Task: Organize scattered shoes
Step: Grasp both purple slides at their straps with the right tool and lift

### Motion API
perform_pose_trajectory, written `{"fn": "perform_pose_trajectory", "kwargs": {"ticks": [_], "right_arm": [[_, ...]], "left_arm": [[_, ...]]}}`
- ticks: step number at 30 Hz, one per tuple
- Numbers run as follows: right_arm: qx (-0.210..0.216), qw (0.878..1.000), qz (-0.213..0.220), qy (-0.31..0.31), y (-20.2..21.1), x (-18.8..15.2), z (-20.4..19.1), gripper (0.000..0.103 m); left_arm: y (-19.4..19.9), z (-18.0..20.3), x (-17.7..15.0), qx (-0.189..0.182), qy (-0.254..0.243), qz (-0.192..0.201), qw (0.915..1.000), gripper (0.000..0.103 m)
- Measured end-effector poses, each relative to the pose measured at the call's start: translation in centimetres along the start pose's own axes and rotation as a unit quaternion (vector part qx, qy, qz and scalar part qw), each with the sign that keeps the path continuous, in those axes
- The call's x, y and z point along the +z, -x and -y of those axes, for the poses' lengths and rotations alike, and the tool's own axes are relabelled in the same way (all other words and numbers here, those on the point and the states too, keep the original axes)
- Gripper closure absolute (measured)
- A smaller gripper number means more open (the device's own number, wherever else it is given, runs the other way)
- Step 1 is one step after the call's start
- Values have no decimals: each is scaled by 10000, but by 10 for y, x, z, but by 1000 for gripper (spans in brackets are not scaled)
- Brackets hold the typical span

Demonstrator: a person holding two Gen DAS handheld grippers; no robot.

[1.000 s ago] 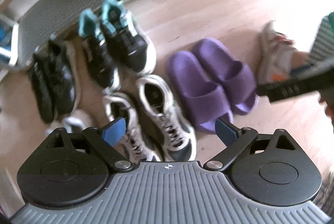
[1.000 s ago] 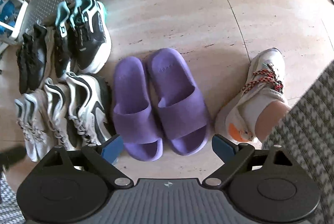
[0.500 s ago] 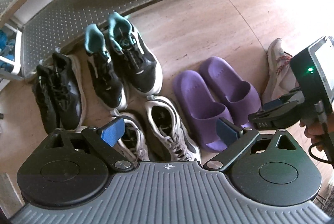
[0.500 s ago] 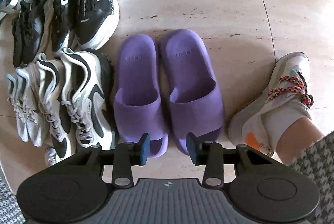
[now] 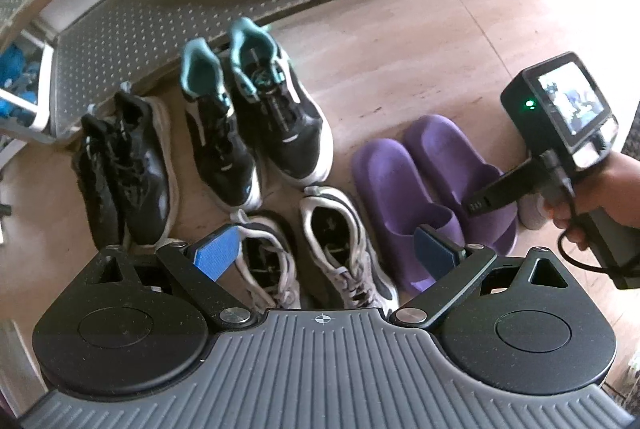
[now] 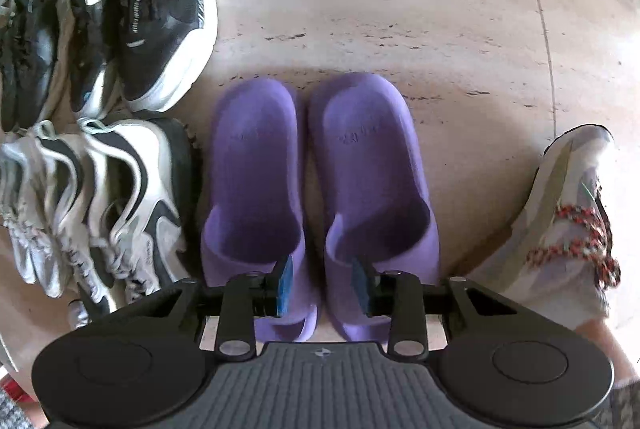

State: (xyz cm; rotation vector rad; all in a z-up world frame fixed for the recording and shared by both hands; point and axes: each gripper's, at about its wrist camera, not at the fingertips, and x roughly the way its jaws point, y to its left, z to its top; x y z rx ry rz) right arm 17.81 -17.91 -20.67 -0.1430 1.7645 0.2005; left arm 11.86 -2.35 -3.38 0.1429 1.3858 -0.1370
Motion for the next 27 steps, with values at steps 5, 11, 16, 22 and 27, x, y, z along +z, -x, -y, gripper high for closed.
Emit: {"fn": "perform_pose_trajectory", "kwargs": {"ticks": [5,11,16,22,27], "right_arm": [[42,9996,-292,-13,-23,18,-1,68],[62,9974,-711,-44,-52,33,-11,57],[-285,9932,-1117,148,-74,32,-19,55],[-343,9937,-1065,-111,-92,18,-16,67],[-302,9986,-415,-95,-63,-8,-17,81]], "left_arm": [[1,-13,10,99,223,99,9997,6],[-3,-13,19,-1,172,70,9998,6],[-7,-15,23,5,186,18,9998,6],[-6,-14,22,39,170,42,9998,6],[-2,-15,18,69,203,105,9997,6]]}}
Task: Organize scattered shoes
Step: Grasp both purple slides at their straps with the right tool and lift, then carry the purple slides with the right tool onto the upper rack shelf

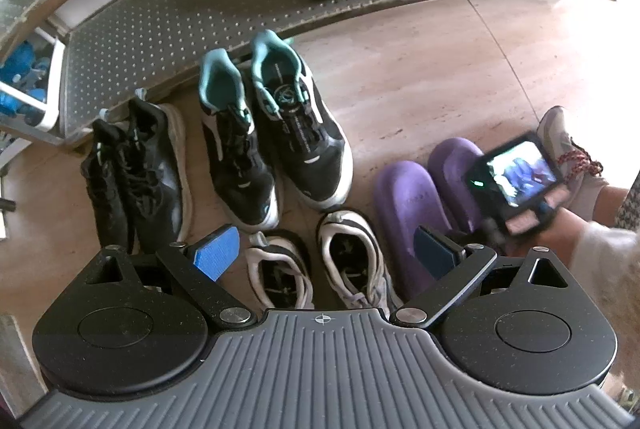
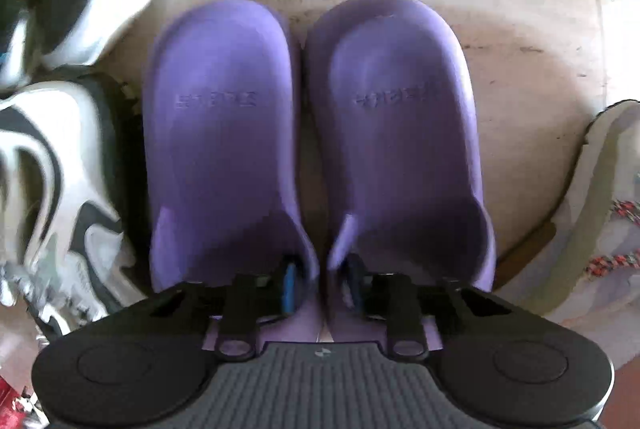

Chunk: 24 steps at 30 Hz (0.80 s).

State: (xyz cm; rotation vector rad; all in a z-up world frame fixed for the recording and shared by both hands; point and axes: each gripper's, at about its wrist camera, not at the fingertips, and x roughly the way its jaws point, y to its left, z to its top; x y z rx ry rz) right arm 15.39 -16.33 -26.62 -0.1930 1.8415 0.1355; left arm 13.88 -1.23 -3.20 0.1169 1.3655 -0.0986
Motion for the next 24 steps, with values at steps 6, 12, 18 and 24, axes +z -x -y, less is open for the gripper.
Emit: {"fn": "perform_pose_trajectory", "kwargs": {"ticks": [6,12,18,24], "right_arm": [[315,9944,840,-551,63,-31,26,81],[561,9730,2129,-700,184,-37,47,81],[189,9437,3299,-137,321,9,37,81],[-684,9170,3929,58,374,115,13,80]], "left_arm": [[14,-3,-2,22,160,258,9995,6],[35,-9,1,47,402,642,9971,6],[43,-17,13,-44,615,868,9943,6],[41,-25,26,-82,675,935,9933,6]]}}
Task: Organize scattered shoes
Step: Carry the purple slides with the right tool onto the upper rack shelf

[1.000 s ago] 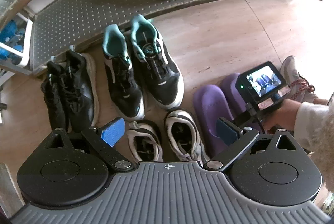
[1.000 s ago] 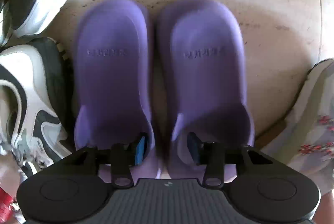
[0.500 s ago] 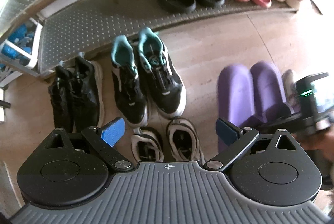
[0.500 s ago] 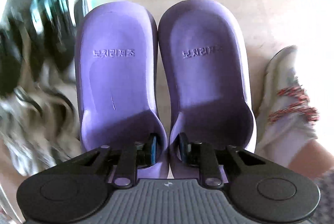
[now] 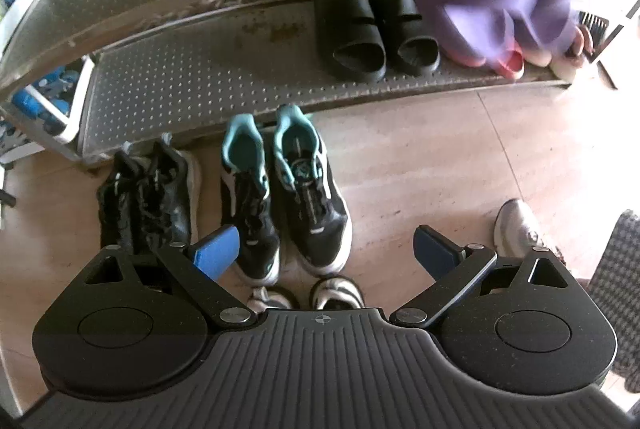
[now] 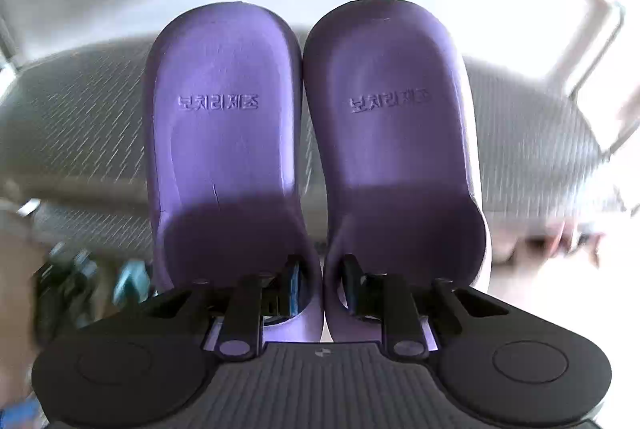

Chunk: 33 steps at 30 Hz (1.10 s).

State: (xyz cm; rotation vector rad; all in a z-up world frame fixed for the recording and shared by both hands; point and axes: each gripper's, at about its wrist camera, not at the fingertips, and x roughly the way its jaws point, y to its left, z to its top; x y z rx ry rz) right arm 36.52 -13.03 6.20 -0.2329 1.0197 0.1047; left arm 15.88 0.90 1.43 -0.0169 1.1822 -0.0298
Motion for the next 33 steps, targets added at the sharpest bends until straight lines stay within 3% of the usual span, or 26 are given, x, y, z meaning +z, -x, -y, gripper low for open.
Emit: {"fn": "perform_pose_trajectory", "kwargs": {"ticks": [1,5,10,13,15,17,20,22,24,33], "right_arm": [[-67,9997,215,-58,-15,11,-2,67],[-233,9913,1279,-198,-22,11,-3,54],[196,9852,1662,-382,21,-22,18,41],[490,9788,1930,-478,58,-64,36,29],[546,9756,2047,-568,66,-88,47,29],[603,9742,2057,-703,61,-105,51,29],[683,9768,1893,-733,48,-101,52,29],[780,9777,1883,-507,44,-103,59,20],[801,9786,1870,-308,36,-102,61,17],[1191,9776,1715,255,4,-89,59,17]], "left_arm": [[-1,0,2,21,-22,12,10000,6],[-4,-1,2,44,-100,32,9999,6],[7,0,1,-110,-60,275,9995,6],[20,7,3,-182,-102,710,9973,6],[30,13,7,-276,-141,1035,9942,6],[36,19,12,-421,-123,1274,9909,6],[46,26,18,-568,-82,1612,9852,6],[51,29,22,-634,-56,1800,9816,6],[54,30,25,-626,-1,1936,9791,6],[33,17,36,-541,312,1662,9841,6]]}}
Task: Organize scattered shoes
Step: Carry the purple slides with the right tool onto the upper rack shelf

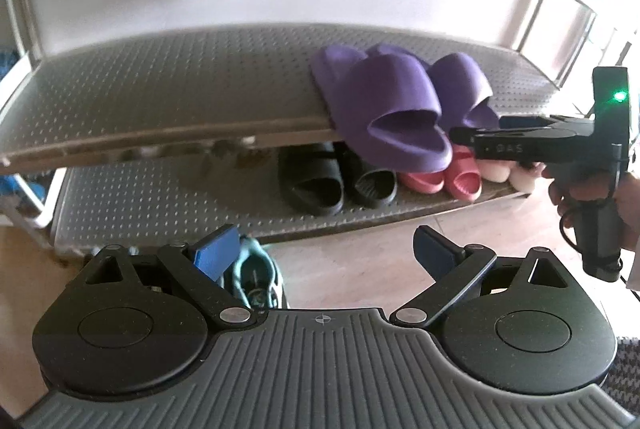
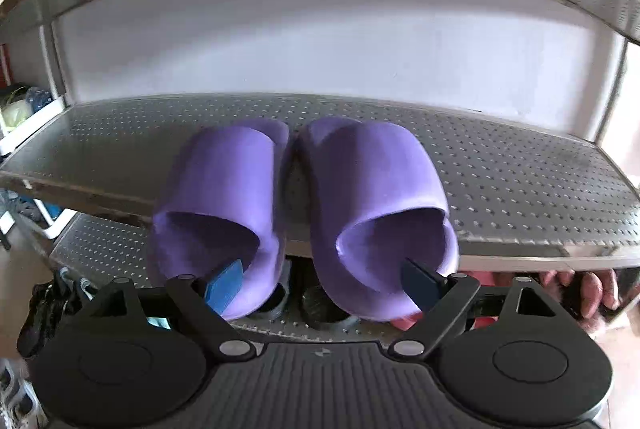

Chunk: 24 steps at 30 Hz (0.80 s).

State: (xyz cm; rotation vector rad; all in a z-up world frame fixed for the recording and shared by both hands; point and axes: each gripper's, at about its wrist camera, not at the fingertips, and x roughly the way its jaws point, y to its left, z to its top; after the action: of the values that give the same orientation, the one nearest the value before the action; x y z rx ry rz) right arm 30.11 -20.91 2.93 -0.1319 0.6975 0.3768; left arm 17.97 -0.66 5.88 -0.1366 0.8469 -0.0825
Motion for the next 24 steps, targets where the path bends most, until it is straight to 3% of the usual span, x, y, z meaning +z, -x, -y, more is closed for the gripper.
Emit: {"fn": "perform_pose_trajectory", "kwargs": {"ticks": [6,14,15,18,20,24], "right_arm": [[253,9997,22,-58,-21,4,2,17],[103,9998,171,-97,-57,10,6,17],[78,9997,208,-133,-60,12,4,20],[84,9994,302,-115,-61,17,-4,49],[11,9995,279,-128,-62,21,-9,54],[-343,9988,328,-115,-64,29,-22,73]], "left_arm": [[-2,1,-3,25,-21,-35,10000,6],[-5,0,-5,78,-109,-96,9999,6],[-6,-1,-6,94,-105,-112,9998,6],[-7,-4,-6,159,-103,-154,9997,6],[-8,-7,-6,172,-69,-177,9997,6],[-8,-8,-7,165,5,-204,9997,6]]}}
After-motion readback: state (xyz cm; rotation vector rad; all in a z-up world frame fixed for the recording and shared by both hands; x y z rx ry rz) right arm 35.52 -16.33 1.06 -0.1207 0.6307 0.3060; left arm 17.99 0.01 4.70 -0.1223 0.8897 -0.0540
